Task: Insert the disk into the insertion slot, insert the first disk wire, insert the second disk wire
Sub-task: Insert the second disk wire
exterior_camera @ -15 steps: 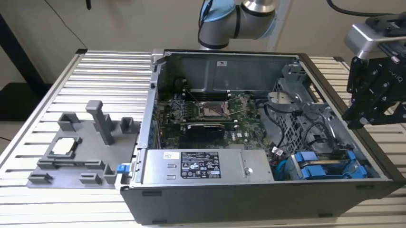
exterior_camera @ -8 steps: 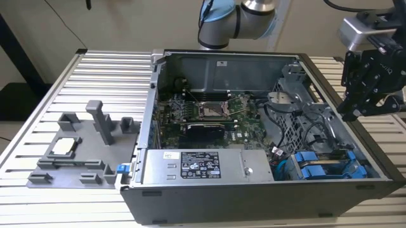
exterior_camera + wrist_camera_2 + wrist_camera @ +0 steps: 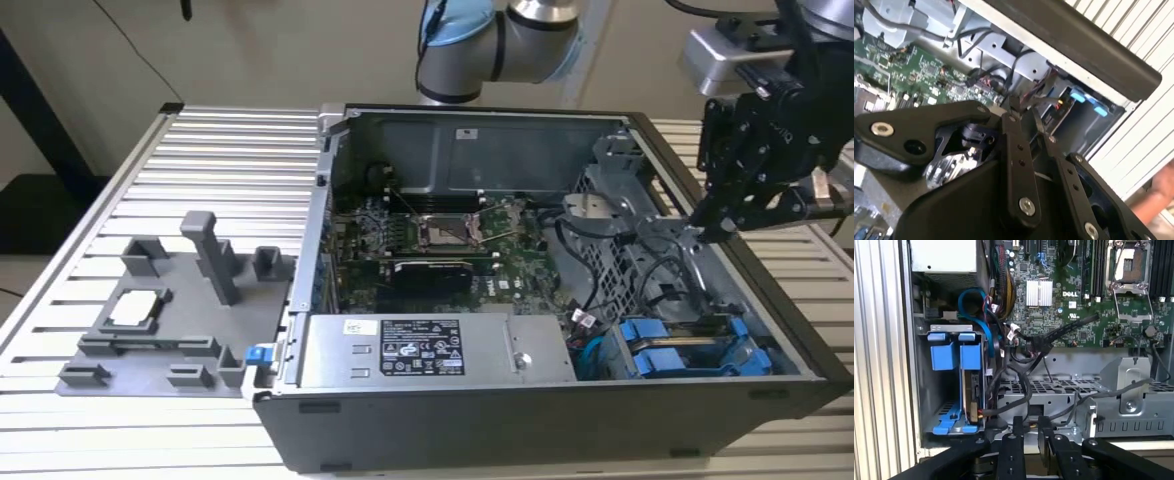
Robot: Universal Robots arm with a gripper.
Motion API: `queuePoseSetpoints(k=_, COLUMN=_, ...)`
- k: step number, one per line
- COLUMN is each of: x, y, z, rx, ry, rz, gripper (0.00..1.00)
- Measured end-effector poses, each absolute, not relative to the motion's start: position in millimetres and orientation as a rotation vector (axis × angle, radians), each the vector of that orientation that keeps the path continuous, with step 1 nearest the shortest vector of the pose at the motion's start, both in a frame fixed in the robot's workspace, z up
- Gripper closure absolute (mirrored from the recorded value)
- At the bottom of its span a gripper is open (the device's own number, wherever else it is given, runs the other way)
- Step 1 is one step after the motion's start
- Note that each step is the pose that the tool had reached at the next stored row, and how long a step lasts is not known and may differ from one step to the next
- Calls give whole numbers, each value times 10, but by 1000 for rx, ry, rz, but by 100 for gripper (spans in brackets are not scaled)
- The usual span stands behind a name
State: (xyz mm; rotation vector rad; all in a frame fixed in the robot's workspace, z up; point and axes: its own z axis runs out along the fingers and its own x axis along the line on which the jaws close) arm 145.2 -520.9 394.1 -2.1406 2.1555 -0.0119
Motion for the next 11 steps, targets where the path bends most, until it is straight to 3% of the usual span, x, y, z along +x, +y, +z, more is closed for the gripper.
queuePoseSetpoints(k=11, x=1215, y=-5194, z=3898, rx=-2137, ry=2138, rz=-18, gripper=73)
